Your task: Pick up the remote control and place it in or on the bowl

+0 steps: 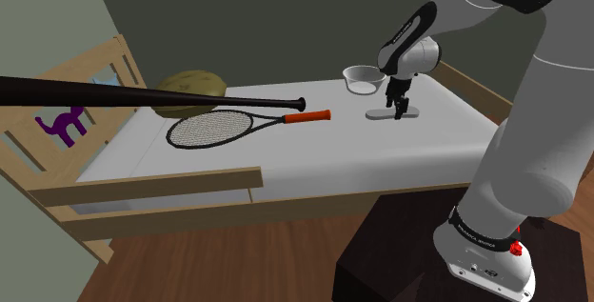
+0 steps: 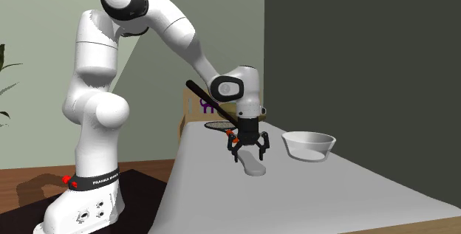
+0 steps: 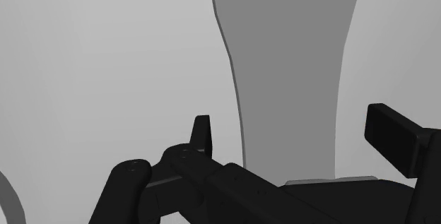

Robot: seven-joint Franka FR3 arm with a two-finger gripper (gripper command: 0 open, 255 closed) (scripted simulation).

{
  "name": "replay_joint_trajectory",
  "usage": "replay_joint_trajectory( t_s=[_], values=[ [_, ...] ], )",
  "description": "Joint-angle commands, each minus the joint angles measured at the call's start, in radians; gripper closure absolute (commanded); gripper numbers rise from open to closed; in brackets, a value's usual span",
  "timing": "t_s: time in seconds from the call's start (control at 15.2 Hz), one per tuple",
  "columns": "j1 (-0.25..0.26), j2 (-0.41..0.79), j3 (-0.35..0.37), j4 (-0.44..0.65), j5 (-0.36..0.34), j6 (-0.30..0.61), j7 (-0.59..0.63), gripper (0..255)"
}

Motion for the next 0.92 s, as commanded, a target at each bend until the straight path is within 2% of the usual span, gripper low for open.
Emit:
replay_joint_trajectory(
  t_s=[0.0, 0.13, 0.2, 0.79, 0.86],
  values=[
    [0.0, 0.001, 0.0, 0.0, 0.001, 0.0, -0.001, 0],
    [0.0, 0.001, 0.0, 0.0, 0.001, 0.0, -0.001, 0],
    [0.0, 0.001, 0.0, 0.0, 0.001, 0.0, -0.001, 255],
    [0.0, 0.001, 0.0, 0.0, 0.001, 0.0, -0.001, 255],
    [0.003, -0.015, -0.004, 0.003, -0.018, -0.012, 0.013, 255]
  ],
)
